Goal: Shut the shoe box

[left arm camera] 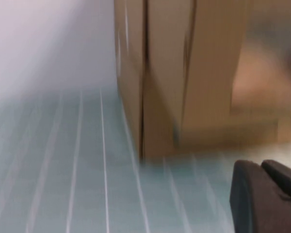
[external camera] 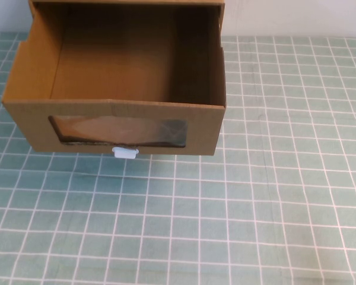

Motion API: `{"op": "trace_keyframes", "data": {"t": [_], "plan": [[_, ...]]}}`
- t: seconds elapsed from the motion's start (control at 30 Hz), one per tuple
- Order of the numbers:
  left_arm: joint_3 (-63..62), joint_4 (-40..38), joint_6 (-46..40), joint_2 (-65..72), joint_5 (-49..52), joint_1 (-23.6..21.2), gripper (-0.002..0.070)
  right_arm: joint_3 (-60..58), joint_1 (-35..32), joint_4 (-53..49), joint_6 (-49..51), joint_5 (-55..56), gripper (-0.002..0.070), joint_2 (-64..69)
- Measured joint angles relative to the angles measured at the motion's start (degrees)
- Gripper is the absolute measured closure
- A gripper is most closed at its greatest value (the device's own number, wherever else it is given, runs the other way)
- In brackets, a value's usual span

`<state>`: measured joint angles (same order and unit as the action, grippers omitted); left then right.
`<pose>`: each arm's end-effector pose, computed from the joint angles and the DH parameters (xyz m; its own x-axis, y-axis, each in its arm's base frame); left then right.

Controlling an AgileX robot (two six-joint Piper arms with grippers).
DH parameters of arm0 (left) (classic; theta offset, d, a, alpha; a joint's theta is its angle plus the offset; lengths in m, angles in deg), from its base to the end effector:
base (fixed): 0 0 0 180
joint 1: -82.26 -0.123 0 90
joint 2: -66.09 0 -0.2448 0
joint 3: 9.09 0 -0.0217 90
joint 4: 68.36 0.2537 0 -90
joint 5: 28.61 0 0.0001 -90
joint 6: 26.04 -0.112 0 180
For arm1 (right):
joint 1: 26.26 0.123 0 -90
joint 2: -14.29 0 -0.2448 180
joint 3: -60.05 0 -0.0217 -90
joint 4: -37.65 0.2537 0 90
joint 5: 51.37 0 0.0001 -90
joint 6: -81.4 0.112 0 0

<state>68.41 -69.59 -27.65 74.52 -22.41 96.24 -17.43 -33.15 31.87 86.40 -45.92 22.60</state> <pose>0.1176 -0.0296 0.1943 -0.0344 0.0155 -0.9993 0.2441 0.9697 0.0067 0.1189 -0.0133 0.2173 0.1646 -0.0332 -0.9858 0.1128 0.9935 -0.0146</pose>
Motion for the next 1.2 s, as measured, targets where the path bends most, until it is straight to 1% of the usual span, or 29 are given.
{"op": "trace_keyframes", "data": {"t": [0.1,0.17,0.27,0.33,0.53,0.6,0.77,0.87,1.0,1.1,1.2], "plan": [[0.00,0.00,0.00,0.00,-10.41,0.00,0.0680,0.00,0.00,0.00,0.00,9.01,0.0690,0.00],[0.00,0.00,0.00,0.00,-16.88,0.00,0.0680,0.00,0.00,0.00,0.00,12.95,0.0690,0.00],[0.00,-0.10,0.00,0.00,-22.65,0.00,0.0680,0.00,0.00,-0.36,-0.16,16.12,0.0690,0.00],[0.00,-0.10,0.00,0.00,-24.33,0.00,0.0680,0.00,0.00,-0.36,-2.81,16.81,0.0690,0.00],[0.00,-0.21,0.00,0.00,-25.67,0.00,0.0680,0.00,0.00,-0.54,-19.00,18.68,0.0691,0.00],[0.00,-0.21,0.00,0.00,-26.21,0.00,0.0680,0.00,0.00,-0.69,-20.99,20.97,0.0691,0.00],[0.00,-0.21,0.66,0.00,-28.52,0.00,0.0680,0.00,0.00,-0.69,-22.04,28.00,0.0691,0.00],[0.00,-0.21,3.00,0.00,-34.45,0.00,0.0680,0.00,0.00,-1.62,-19.24,32.10,0.0690,0.00],[0.00,-0.21,6.33,-0.09,-44.23,0.00,0.0680,0.00,0.00,-2.76,-8.71,41.47,0.0690,0.00],[-1.45,-0.21,7.50,-0.09,-45.91,0.00,0.0680,0.00,0.00,-3.25,-1.17,49.82,0.0690,-0.10],[-5.80,-0.21,7.72,-0.09,-45.62,0.00,0.0680,2.53,0.00,-3.44,5.48,51.31,0.0690,-0.10]]}}
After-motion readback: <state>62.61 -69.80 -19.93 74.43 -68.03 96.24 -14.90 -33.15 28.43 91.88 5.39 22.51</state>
